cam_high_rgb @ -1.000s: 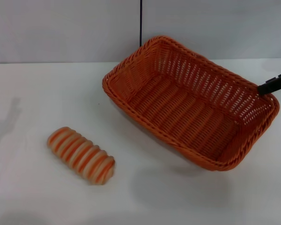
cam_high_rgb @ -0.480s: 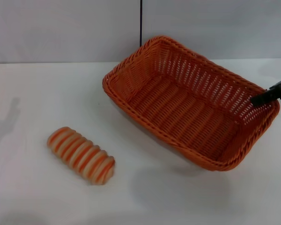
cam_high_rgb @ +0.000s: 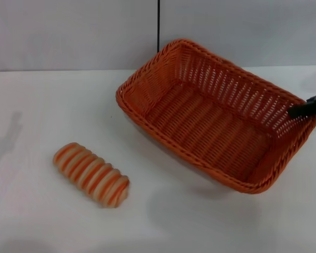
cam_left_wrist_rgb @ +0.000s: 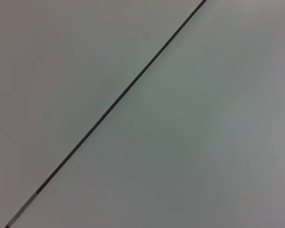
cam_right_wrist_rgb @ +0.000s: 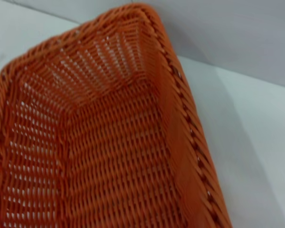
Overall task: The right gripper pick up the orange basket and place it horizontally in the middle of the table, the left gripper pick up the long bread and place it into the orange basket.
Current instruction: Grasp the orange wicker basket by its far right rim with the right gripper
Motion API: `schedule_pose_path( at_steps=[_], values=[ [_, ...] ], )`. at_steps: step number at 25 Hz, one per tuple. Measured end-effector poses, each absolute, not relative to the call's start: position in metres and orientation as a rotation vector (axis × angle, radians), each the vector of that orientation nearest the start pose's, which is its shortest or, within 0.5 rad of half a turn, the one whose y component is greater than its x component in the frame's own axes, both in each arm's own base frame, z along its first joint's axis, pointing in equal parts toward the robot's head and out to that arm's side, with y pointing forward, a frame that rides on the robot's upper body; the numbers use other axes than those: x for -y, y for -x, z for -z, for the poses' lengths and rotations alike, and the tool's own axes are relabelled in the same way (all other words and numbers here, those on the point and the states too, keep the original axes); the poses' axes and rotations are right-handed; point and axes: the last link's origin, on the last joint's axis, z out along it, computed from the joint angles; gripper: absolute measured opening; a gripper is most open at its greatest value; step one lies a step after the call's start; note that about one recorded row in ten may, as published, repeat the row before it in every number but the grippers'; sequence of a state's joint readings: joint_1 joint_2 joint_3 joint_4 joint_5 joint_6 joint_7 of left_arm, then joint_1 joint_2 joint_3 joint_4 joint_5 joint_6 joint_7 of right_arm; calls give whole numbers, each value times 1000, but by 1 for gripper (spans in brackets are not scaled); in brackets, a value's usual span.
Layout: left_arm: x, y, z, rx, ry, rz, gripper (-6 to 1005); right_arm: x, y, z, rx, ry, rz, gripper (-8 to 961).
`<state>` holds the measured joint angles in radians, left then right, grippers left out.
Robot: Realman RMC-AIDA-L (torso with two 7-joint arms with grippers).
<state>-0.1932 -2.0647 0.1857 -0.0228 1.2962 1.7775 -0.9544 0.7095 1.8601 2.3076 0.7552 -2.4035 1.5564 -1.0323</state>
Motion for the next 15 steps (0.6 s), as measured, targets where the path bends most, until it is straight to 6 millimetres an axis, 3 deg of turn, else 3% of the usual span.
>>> schedule_pose_path(
  at_steps=[8,15],
  values=[
    [-214,353,-41,830,1328,1460,813,-373,-265,-99,-1089,2605,-69,174],
    [-214,352,-41,830,1328,1466,814,-355,-253,-124,-901,2664,-298,173]
  ],
)
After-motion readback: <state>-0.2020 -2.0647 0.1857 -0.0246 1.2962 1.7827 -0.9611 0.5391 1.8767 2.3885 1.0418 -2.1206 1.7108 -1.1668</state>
